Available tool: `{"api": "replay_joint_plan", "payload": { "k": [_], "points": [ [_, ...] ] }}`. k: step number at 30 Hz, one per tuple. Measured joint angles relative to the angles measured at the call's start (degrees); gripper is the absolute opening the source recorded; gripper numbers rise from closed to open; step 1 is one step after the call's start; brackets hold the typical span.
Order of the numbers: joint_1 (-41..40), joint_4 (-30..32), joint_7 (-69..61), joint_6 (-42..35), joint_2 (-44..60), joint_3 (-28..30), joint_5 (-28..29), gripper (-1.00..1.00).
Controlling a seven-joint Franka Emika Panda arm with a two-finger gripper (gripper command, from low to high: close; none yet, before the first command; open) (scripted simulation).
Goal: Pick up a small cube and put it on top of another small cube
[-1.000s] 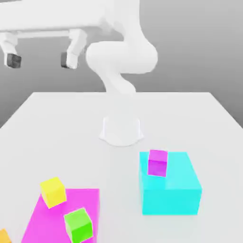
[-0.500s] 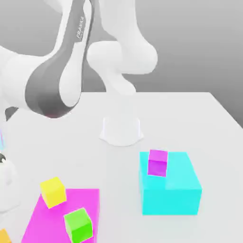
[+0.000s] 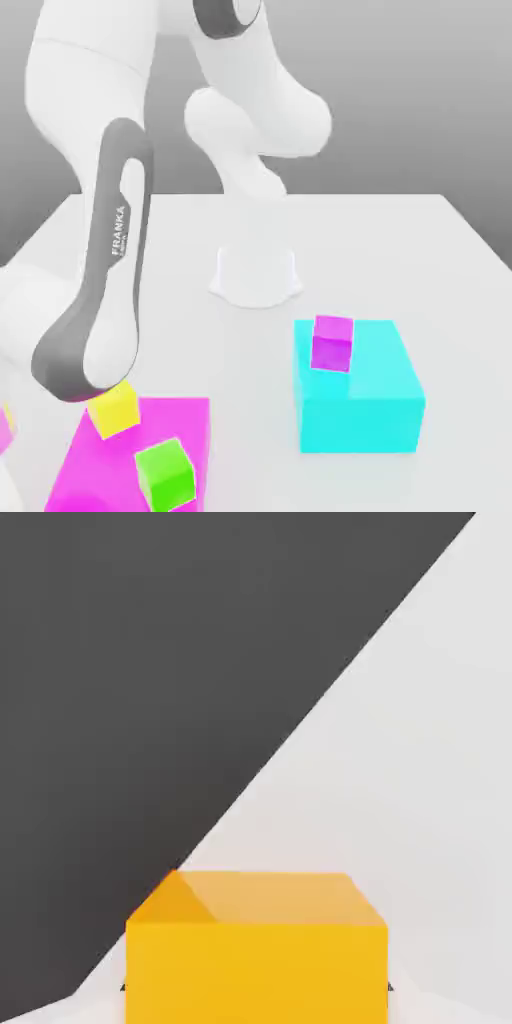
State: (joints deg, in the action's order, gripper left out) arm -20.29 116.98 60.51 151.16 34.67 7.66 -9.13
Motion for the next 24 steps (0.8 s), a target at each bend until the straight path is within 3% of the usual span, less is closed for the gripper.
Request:
{"api": "replay_joint_plan", "payload": {
  "k": [4,18,23,24],
  "points": [
    [1.2,2.9,0.4,-4.7,-7.7,1.2,1.6,-1.0],
    [5.3,26.6,-4.7,-9.9,-37.0,0.9,9.3,-1.0],
    [5.9,30.4,-6.5,-2.3,-33.2,1.1,8.5,-1.0],
    [5.9,30.7,-6.8,-0.7,-31.8,1.0,8.1,1.0]
  ]
}}
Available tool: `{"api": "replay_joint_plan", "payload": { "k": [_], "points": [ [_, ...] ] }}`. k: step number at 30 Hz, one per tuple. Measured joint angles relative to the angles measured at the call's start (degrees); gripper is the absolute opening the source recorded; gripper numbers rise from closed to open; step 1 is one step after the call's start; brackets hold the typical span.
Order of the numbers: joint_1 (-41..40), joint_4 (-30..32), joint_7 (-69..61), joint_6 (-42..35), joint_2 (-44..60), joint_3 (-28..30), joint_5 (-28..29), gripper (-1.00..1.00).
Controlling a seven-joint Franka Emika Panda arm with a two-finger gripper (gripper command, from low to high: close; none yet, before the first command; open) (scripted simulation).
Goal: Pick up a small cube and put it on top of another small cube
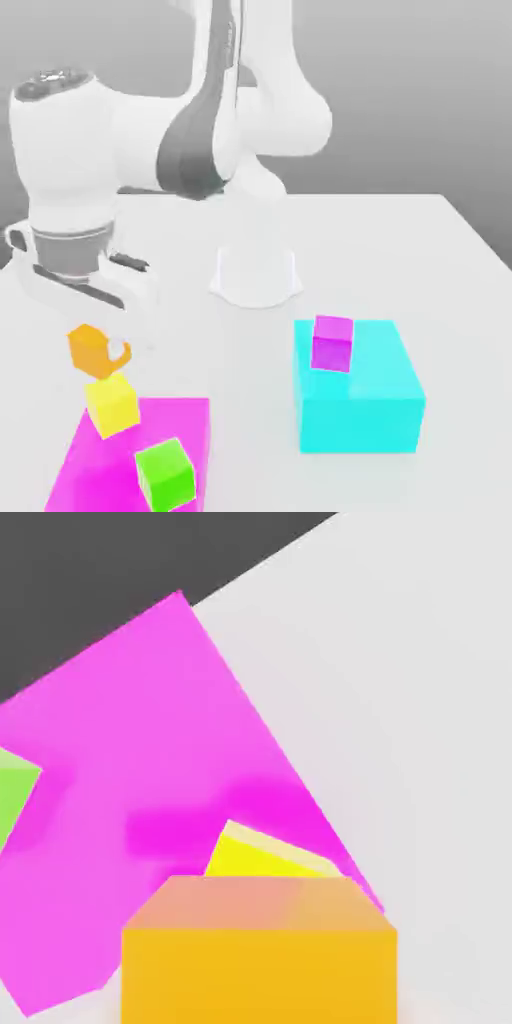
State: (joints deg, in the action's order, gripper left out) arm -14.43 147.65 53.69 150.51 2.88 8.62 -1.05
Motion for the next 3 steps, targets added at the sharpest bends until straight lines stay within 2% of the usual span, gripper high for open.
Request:
{"api": "replay_joint_plan", "payload": {
  "k": [3],
  "points": [
    [0.0,0.0,0.0,0.0,0.0,0.0,0.0,1.0]
  ]
}}
